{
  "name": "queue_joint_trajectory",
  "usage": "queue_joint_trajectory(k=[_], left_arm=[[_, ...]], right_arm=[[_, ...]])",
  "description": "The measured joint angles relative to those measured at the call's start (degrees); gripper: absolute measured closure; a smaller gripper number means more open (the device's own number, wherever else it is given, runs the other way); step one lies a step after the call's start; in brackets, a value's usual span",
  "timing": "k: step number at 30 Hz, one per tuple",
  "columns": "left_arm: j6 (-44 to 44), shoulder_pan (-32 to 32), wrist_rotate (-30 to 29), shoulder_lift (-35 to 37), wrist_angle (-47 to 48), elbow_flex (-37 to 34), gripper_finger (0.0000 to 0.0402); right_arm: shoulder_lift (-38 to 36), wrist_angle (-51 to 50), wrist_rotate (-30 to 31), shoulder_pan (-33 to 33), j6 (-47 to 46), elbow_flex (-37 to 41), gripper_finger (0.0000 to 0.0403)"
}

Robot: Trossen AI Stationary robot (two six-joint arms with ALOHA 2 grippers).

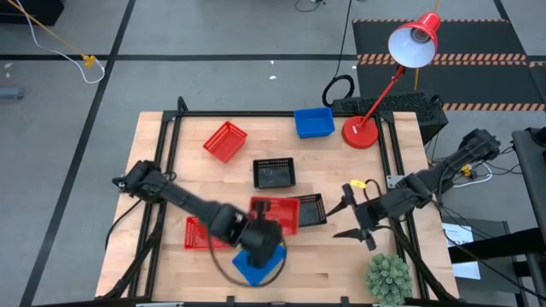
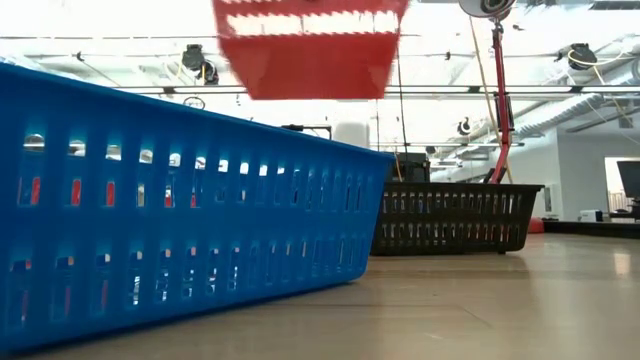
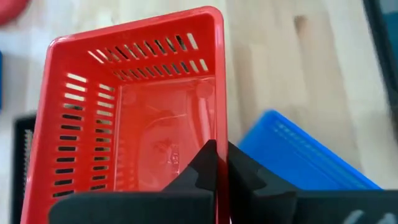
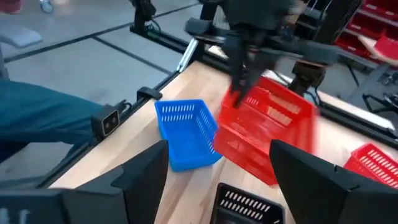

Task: Stack baskets by color
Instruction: Stack the right red basket on the bottom red basket

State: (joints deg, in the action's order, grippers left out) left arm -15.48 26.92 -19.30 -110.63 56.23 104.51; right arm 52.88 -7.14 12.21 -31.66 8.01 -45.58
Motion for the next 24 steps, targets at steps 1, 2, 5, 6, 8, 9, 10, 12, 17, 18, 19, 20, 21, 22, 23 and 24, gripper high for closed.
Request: queue_joint_trajectory(k=[1,2,5,6,8,9,10,12,17,18,19,20,21,22,23,24], left_arm=[[-1.8,1.2,-0.4,0.0,1.3,0.0,0.0389],[-3.4,2.5,-0.7,0.0,2.4,0.0,0.0391],[-6.6,6.3,-1.9,0.0,4.8,0.0,0.0395],[-7.6,7.7,-2.4,0.0,5.3,0.0,0.0394],[-9.4,10.2,-3.9,0.0,6.4,0.0,0.0389],[-10.4,11.4,-4.7,0.0,7.0,0.0,0.0388],[-11.4,12.5,-5.6,0.0,7.8,0.0,0.0388],[-13.1,14.6,-6.8,0.0,9.2,0.0,0.0393],[-18.5,18.6,-9.4,0.0,13.7,0.0,0.0389],[-19.4,19.2,-9.8,0.0,14.9,0.0,0.0387],[-20.3,19.8,-10.2,0.0,15.9,0.0,0.0387],[-21.2,20.4,-10.8,0.0,17.0,0.0,0.0389],[-21.9,20.8,-10.9,0.0,17.8,0.0,0.0393],[-22.6,21.1,-10.9,0.0,18.5,0.0,0.0395],[-23.0,21.4,-10.9,0.0,19.1,0.0,0.0395],[-23.4,21.7,-10.9,0.0,19.6,0.0,0.0395]], right_arm=[[-0.5,-0.2,0.0,-0.1,0.0,0.0,0.0129],[-0.8,-0.5,0.1,-0.1,0.0,0.0,0.0129],[-1.7,-0.6,0.1,-0.1,0.2,0.0,0.0129],[-1.7,-0.6,0.1,-0.1,0.3,0.0,0.0129],[-1.7,-0.7,0.3,-0.1,0.9,0.0,0.0128],[-1.7,-0.7,1.0,-0.1,1.2,0.0,0.0128],[-1.6,-0.8,1.8,-0.1,1.5,0.0,0.0128],[-1.5,-1.0,3.5,-0.1,1.6,0.0,0.0128],[-1.5,-1.3,4.5,-0.1,1.7,0.0,0.0128],[-1.5,-1.3,4.5,-0.1,1.7,0.0,0.0128],[-1.5,-1.3,4.5,-0.1,1.7,0.0,0.0128],[-1.5,-1.3,4.5,-0.1,1.7,0.0,0.0128],[-1.5,-1.3,4.5,-0.1,1.7,0.0,0.0128],[-1.5,-1.3,4.5,-0.1,1.7,0.0,0.0128],[-1.5,-1.3,4.5,-0.1,1.6,0.0,0.0128],[-1.5,-1.3,4.5,-0.1,1.5,0.0,0.0128]])
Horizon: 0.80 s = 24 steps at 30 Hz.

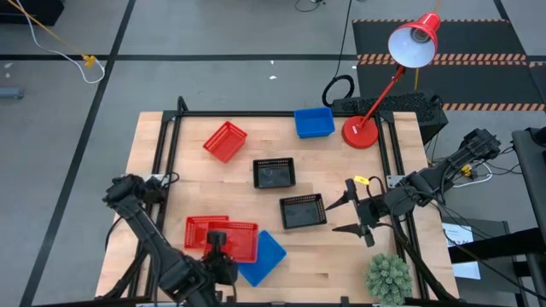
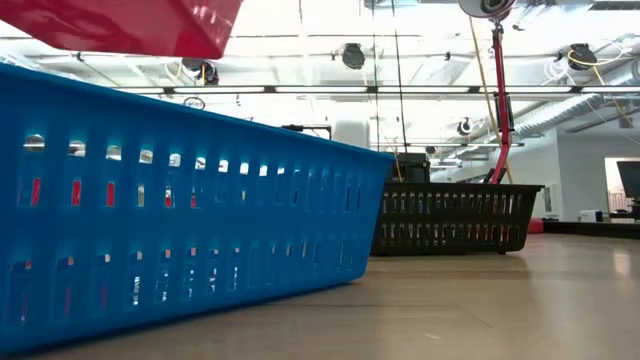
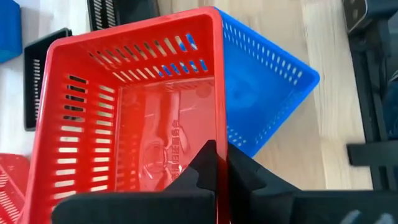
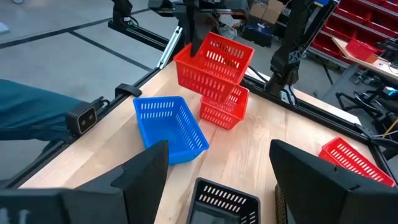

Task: Stack baskets by color
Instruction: Stack the right red basket on the bottom red basket

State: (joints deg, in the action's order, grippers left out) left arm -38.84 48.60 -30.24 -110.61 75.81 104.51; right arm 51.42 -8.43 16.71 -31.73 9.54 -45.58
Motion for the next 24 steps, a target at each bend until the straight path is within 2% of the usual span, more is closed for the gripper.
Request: queue_joint_trajectory(k=[4,8,13,17,24], left_arm=[[-0.3,1.0,0.0,0.0,1.4,0.0,0.0386],[-0.6,1.7,-0.1,1.2,2.6,0.0,0.0395],[-0.3,3.4,-3.7,5.1,2.6,-2.3,0.0386],[-2.9,4.6,-4.0,11.8,1.1,-8.7,0.0395],[-1.4,6.0,-4.5,24.0,-11.3,-24.0,0.0390]], right_arm=[[0.0,0.0,0.0,0.0,0.0,0.0,0.0128],[0.0,0.0,0.0,0.0,0.0,0.0,0.0128],[0.0,0.0,0.0,0.0,-0.1,0.0,0.0128],[0.0,0.0,0.0,0.0,-0.1,0.0,0.0129],[0.0,0.0,0.0,0.0,0.0,0.0,0.0128]])
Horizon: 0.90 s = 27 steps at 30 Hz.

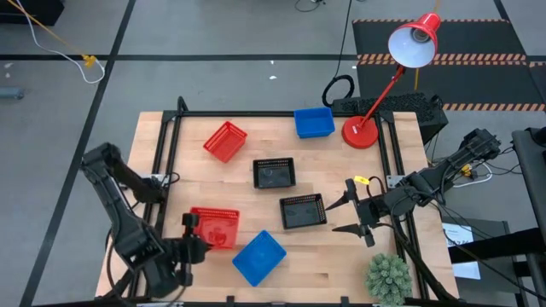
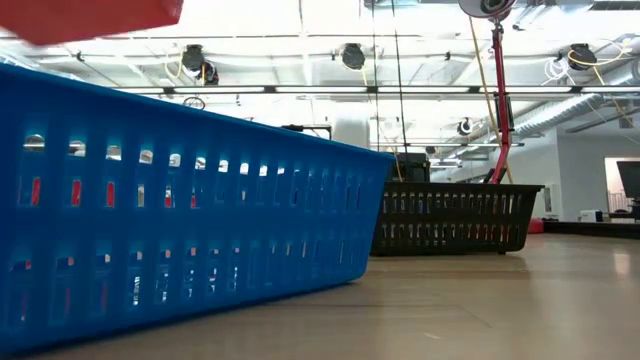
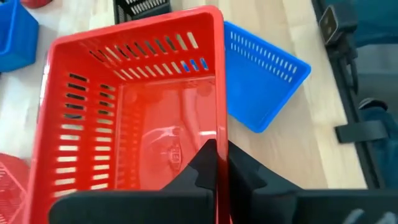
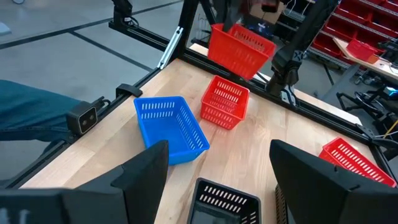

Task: Stack baskets by color
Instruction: Stack the right red basket on the bottom red basket

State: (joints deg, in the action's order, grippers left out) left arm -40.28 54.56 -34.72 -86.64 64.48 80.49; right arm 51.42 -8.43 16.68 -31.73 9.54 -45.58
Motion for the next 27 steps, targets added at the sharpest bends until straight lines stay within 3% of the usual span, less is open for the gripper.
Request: queue_joint_trajectory(k=[5,12,27], left_arm=[[0.1,0.6,0.0,5.8,-6.4,-10.2,0.0390],[-0.9,1.5,0.7,8.7,-13.5,-20.8,0.0395],[-6.1,2.8,1.9,8.7,-19.7,-27.3,0.0389]], right_arm=[[0.0,0.0,0.0,0.0,0.1,0.0,0.0129],[0.0,0.0,0.0,0.0,-0.3,0.0,0.0129],[0.0,-0.5,0.0,0.0,-1.4,0.0,0.0129]])
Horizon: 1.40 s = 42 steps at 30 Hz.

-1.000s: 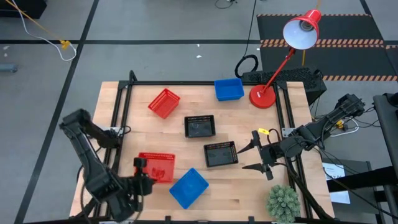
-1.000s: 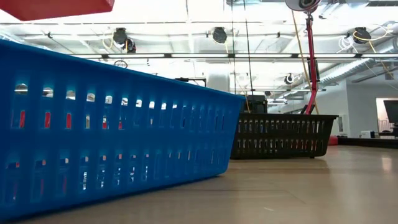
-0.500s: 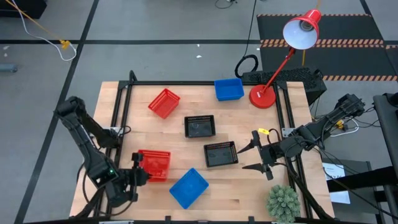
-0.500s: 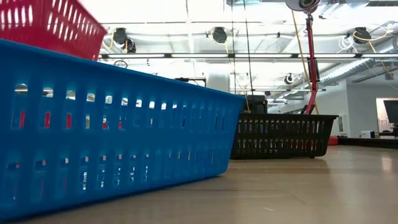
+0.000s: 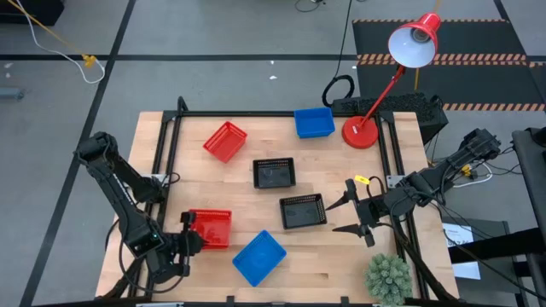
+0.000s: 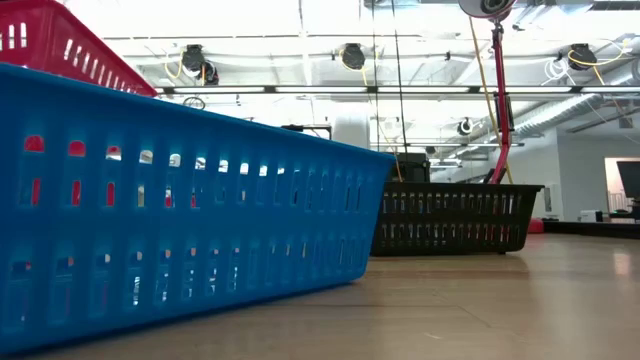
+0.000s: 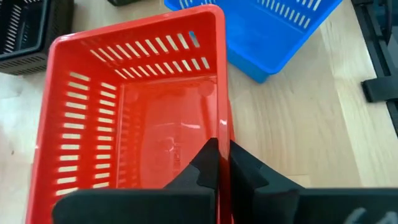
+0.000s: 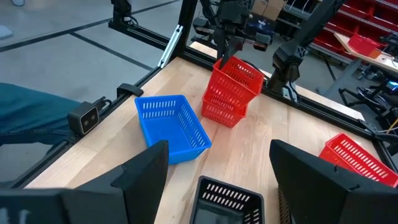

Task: Stack baskets by color
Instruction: Stack the right red basket on the bottom red basket

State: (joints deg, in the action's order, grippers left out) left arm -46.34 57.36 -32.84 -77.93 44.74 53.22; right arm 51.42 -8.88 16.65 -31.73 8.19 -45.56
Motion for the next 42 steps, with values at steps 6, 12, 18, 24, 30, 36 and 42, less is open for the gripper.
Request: queue_joint_trajectory(k=[6,12,18,24,30,36,42], left_arm=[[-2.6,0.6,0.0,0.0,0.1,-0.1,0.0389],[-3.8,0.5,0.0,0.0,-0.7,-1.1,0.0395],[-5.4,0.5,1.3,-0.1,-2.0,-3.7,0.0386],[-5.5,0.9,1.4,-0.1,-2.3,-3.8,0.0390],[-5.9,0.9,1.4,-0.1,-1.8,-3.8,0.0395],[-6.3,0.8,1.4,-0.5,-1.8,-3.8,0.0378],[-6.1,0.8,1.8,-3.6,-1.7,-3.8,0.0373]], right_arm=[[0.0,0.0,0.0,0.0,0.0,0.0,0.0129],[0.0,-0.2,0.0,0.0,0.0,0.0,0.0129],[0.0,-0.5,0.0,0.0,-0.5,0.0,0.0129],[0.0,-0.5,0.0,0.0,-1.1,0.0,0.0129],[0.0,-0.7,0.0,0.0,-1.1,0.0,0.0129],[0.0,-0.7,0.0,0.0,-1.5,0.0,0.0129],[0.0,-0.9,0.0,0.0,-1.5,0.0,0.0129]])
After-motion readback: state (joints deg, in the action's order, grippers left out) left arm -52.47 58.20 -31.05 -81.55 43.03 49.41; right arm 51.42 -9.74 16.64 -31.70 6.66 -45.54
